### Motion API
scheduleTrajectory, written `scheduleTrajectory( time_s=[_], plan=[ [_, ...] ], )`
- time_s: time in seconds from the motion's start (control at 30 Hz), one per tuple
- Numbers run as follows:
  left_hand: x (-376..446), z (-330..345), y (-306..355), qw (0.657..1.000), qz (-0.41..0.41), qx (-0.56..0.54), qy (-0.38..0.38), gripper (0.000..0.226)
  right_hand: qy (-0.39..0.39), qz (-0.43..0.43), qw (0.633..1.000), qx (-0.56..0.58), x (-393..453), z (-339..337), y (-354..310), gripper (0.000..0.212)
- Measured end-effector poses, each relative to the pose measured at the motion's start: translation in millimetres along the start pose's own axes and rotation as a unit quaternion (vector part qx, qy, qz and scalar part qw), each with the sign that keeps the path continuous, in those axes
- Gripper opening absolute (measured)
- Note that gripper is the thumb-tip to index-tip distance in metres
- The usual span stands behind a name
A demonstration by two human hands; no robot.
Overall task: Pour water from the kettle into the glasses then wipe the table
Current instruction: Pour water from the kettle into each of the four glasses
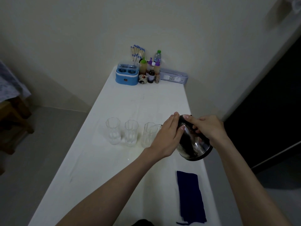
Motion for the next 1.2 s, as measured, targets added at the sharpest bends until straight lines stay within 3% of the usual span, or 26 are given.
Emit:
scheduleTrajectory(
  time_s=[1.2],
  plan=[
    [6,-1,-7,1.000,-0.002,-0.014,0.006,0.057,0.012,-0.036,0.998,-0.048,1,2,-15,0.054]
  ],
)
Point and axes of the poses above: each hand's wrist, its own x-axis towards the middle knuckle, its own z-axis out of the palm, y = z × x, the point moved 5 cm from there along x, towards the middle knuckle, and after that the axes turned 9 degrees about y, right-handed, at the moved point
